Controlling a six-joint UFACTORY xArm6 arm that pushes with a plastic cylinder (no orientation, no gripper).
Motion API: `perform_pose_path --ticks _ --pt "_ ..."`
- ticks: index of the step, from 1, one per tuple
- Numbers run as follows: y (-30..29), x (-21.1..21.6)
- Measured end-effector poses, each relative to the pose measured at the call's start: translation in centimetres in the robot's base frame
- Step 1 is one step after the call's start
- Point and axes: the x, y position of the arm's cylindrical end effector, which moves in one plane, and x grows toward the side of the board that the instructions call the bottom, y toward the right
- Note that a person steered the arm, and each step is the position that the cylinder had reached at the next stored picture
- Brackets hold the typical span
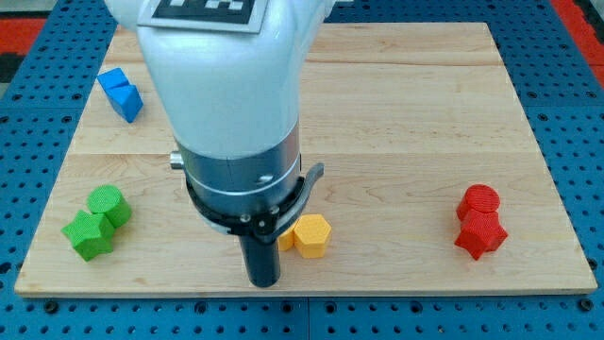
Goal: Move yellow heart to the center
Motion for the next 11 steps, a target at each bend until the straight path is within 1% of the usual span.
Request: perform_pose_path --ticks 3,6,11 --pt "2.6 -4.4" --pt "3.0 -8.8" --pt "3.0 -19.9"
